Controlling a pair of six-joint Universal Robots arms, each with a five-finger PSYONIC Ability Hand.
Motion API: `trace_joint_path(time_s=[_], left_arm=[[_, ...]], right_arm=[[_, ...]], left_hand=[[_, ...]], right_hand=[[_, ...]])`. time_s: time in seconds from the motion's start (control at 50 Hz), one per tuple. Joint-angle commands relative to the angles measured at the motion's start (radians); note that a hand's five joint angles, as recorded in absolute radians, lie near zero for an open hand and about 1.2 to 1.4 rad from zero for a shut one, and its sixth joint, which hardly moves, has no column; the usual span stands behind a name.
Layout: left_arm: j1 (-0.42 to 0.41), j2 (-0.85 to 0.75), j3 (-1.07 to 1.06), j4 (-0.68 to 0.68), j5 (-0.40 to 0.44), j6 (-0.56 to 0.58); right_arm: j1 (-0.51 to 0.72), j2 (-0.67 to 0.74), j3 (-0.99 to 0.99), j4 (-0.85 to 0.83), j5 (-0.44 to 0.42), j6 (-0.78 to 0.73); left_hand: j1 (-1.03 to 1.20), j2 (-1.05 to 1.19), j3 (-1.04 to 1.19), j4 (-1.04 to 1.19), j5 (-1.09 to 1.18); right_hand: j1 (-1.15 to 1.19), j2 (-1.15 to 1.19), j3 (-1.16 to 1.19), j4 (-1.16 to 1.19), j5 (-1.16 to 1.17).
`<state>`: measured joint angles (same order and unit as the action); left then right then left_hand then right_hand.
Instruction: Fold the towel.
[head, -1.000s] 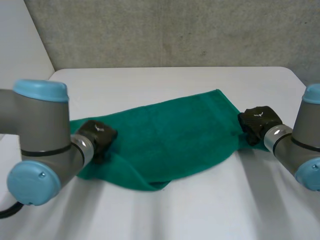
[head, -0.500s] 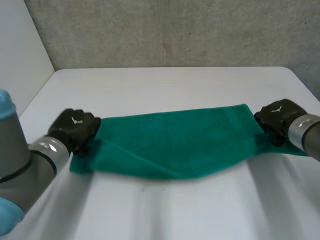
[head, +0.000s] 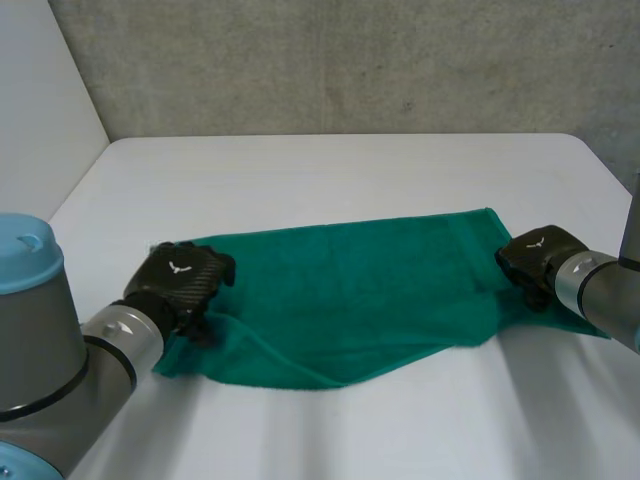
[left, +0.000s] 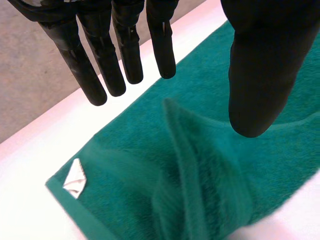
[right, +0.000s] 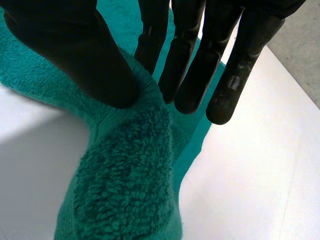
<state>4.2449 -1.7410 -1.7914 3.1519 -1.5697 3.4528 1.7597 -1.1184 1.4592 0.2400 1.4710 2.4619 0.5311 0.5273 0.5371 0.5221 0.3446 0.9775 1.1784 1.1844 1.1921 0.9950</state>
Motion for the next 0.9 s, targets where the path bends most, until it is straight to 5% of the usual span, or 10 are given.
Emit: trace_joint_path(time_s=[0.02,0.22,0.26,0.28,0.34,0.62,0.74,0.9], left_arm=[[-0.023,-0.135,0.038,0.002,-0.05,0.002],[-0.023,-0.242,0.092,0.0,-0.211,0.006],[-0.022,-0.233,0.087,0.002,-0.219,0.006],[-0.022,-0.226,0.08,0.008,-0.217,0.005],[-0.025,-0.198,0.075,0.028,-0.217,0.0],[0.042,0.143,0.007,0.05,-0.173,0.011],[0.185,0.123,-0.074,0.002,-0.028,0.064],[0.196,-0.148,-0.001,0.019,0.025,0.075]], right_arm=[[0.001,0.002,0.016,-0.001,0.0,-0.001],[0.006,0.008,0.02,-0.005,0.0,-0.001],[0.006,0.008,0.02,-0.005,0.0,-0.001],[0.006,0.008,0.02,-0.005,0.0,-0.003],[0.004,0.008,0.018,-0.005,0.002,-0.005],[-0.009,-0.08,0.035,0.203,0.069,-0.202],[-0.02,-0.093,0.099,0.226,0.103,-0.29],[-0.009,-0.012,0.052,0.21,0.1,-0.282]], left_hand=[[0.02,0.024,0.014,0.029,0.032],[0.026,0.029,0.02,0.035,0.038],[0.271,0.275,0.265,0.28,0.283],[0.633,0.637,0.627,0.642,0.645],[0.865,0.869,0.859,0.874,0.877],[0.865,0.869,0.859,0.874,0.877],[0.865,0.869,0.859,0.874,0.877],[0.865,0.869,0.859,0.874,0.877]], right_hand=[[0.419,0.218,0.212,0.204,0.227],[0.419,0.218,0.212,0.204,0.227],[0.419,0.218,0.212,0.204,0.227],[0.419,0.218,0.212,0.204,0.227],[0.419,0.218,0.212,0.204,0.227],[0.419,0.218,0.212,0.204,0.227],[0.419,0.218,0.212,0.204,0.227],[0.419,0.218,0.212,0.204,0.227]])
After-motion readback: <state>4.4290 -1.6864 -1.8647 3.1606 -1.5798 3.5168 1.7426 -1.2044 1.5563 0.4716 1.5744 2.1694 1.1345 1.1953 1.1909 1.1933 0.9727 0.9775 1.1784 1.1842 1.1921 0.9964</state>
